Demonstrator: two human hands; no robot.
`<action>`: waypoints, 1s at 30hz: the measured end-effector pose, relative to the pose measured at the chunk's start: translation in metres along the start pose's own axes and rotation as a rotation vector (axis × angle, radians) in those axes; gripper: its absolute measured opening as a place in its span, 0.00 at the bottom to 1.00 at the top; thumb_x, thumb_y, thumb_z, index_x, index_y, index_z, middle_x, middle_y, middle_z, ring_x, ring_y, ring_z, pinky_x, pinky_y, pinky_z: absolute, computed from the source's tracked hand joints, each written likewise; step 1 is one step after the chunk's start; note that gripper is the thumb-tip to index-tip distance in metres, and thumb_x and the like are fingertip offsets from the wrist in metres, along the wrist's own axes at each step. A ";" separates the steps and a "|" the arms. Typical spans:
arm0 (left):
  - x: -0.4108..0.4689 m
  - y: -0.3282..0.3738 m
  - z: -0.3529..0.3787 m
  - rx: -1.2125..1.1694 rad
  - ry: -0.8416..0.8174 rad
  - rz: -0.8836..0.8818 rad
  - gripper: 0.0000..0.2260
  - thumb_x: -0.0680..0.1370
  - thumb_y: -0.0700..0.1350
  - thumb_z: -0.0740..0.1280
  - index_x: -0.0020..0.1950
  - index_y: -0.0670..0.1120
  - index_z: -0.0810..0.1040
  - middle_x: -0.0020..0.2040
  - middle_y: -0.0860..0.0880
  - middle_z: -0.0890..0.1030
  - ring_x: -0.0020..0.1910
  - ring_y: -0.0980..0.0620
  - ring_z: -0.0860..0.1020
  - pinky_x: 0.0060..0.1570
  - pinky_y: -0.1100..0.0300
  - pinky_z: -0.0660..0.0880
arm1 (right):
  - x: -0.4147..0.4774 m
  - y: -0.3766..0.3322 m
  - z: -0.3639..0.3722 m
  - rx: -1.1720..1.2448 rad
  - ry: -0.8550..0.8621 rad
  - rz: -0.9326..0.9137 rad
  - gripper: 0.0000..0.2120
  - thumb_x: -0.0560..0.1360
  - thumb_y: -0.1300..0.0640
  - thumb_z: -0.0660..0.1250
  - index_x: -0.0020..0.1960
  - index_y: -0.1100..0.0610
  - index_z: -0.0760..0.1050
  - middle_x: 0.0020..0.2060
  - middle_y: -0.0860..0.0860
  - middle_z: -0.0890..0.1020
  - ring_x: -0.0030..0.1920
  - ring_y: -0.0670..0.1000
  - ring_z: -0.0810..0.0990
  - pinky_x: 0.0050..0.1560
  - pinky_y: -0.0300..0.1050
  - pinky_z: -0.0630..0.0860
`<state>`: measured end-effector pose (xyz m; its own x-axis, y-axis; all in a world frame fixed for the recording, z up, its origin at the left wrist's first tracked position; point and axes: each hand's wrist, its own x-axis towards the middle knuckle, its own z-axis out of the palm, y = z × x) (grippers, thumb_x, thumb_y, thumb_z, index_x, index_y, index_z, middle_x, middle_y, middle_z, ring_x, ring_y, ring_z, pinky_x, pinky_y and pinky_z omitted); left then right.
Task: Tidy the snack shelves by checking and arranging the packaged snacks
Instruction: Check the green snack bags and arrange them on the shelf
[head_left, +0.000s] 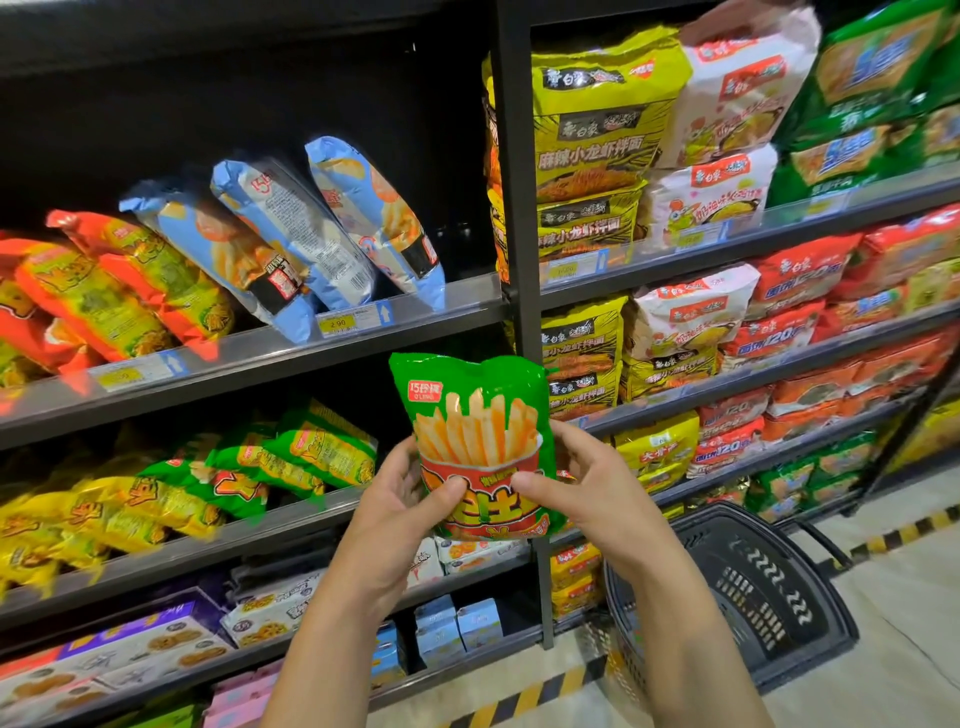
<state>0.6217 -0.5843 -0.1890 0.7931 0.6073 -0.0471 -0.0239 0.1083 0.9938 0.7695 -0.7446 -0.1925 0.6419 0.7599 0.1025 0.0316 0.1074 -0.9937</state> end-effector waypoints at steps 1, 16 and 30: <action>0.000 0.001 0.000 0.021 -0.010 0.011 0.26 0.74 0.37 0.74 0.71 0.51 0.76 0.63 0.53 0.85 0.63 0.54 0.83 0.53 0.61 0.82 | -0.001 0.001 -0.003 -0.019 -0.008 -0.005 0.26 0.73 0.59 0.78 0.69 0.49 0.77 0.59 0.46 0.87 0.62 0.47 0.83 0.63 0.48 0.81; 0.003 0.007 0.019 0.015 0.057 -0.109 0.24 0.72 0.50 0.74 0.66 0.42 0.78 0.57 0.46 0.88 0.50 0.49 0.88 0.40 0.60 0.83 | 0.000 0.010 -0.012 0.085 0.040 0.180 0.25 0.70 0.42 0.75 0.60 0.57 0.83 0.52 0.54 0.89 0.55 0.57 0.88 0.62 0.62 0.82; 0.006 0.004 0.010 -0.025 0.098 -0.149 0.24 0.71 0.50 0.75 0.63 0.42 0.77 0.57 0.44 0.87 0.51 0.46 0.88 0.40 0.57 0.84 | 0.006 0.011 0.006 0.168 -0.003 0.314 0.22 0.79 0.41 0.69 0.64 0.57 0.81 0.55 0.54 0.88 0.57 0.55 0.88 0.67 0.61 0.79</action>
<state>0.6325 -0.5886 -0.1843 0.7259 0.6567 -0.2043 0.0729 0.2218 0.9724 0.7693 -0.7353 -0.2024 0.5983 0.7743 -0.2060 -0.2933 -0.0276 -0.9556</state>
